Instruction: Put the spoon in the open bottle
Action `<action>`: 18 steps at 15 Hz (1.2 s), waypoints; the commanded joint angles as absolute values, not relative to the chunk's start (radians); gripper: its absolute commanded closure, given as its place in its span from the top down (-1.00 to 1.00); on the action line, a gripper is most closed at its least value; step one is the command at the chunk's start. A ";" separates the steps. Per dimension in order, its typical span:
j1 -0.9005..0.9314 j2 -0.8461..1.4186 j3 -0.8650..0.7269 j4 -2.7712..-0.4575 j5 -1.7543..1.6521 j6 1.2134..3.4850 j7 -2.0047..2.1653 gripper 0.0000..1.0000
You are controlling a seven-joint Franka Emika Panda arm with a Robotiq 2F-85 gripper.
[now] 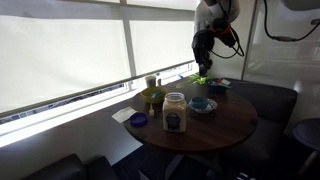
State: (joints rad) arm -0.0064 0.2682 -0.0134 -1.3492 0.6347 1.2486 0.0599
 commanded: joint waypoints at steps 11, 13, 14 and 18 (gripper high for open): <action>-0.050 0.412 -0.021 -1.274 0.890 1.172 0.372 -0.93; -0.053 0.432 -0.023 -1.269 0.894 1.175 0.404 -0.93; -0.054 0.441 -0.024 -1.266 0.896 1.177 0.418 -0.93; -0.055 0.494 -0.031 -1.240 0.900 1.186 0.482 -0.94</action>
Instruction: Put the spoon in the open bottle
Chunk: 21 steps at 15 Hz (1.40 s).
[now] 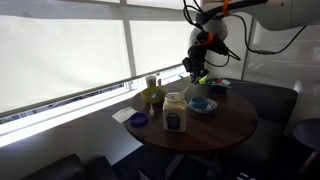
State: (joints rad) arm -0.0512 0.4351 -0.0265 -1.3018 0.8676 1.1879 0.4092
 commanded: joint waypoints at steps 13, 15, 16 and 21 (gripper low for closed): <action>-0.077 0.642 -0.025 -1.080 0.946 1.181 0.599 -0.16; -0.076 0.619 -0.019 -1.074 0.939 1.160 0.582 -0.03; -0.075 0.599 -0.016 -1.075 0.935 1.146 0.571 0.09; -0.052 0.444 -0.020 -1.103 0.838 1.015 0.419 0.78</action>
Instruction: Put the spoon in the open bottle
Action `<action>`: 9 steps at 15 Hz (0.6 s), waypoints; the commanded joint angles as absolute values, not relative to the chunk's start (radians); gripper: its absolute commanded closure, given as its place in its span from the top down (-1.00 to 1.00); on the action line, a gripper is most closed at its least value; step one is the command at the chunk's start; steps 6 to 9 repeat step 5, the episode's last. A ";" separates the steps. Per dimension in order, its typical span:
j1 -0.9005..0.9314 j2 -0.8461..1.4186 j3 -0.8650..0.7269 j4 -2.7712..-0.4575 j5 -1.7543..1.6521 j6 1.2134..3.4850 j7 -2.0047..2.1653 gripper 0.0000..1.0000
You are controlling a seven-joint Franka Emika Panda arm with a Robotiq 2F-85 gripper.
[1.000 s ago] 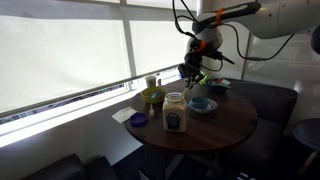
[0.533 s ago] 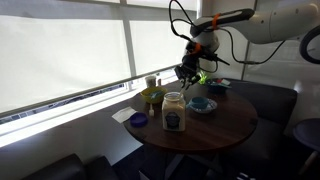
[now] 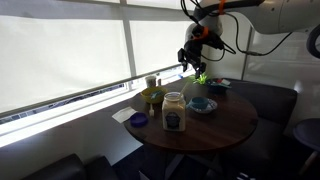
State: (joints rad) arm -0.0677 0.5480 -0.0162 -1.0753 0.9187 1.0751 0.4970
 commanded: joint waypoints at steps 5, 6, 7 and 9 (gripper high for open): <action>-0.049 0.386 -0.018 -1.084 0.772 0.942 0.375 0.97; -0.049 0.386 -0.018 -1.084 0.772 0.942 0.375 0.97; -0.049 0.386 -0.018 -1.084 0.772 0.942 0.375 0.97; -0.049 0.386 -0.018 -1.084 0.772 0.942 0.375 0.97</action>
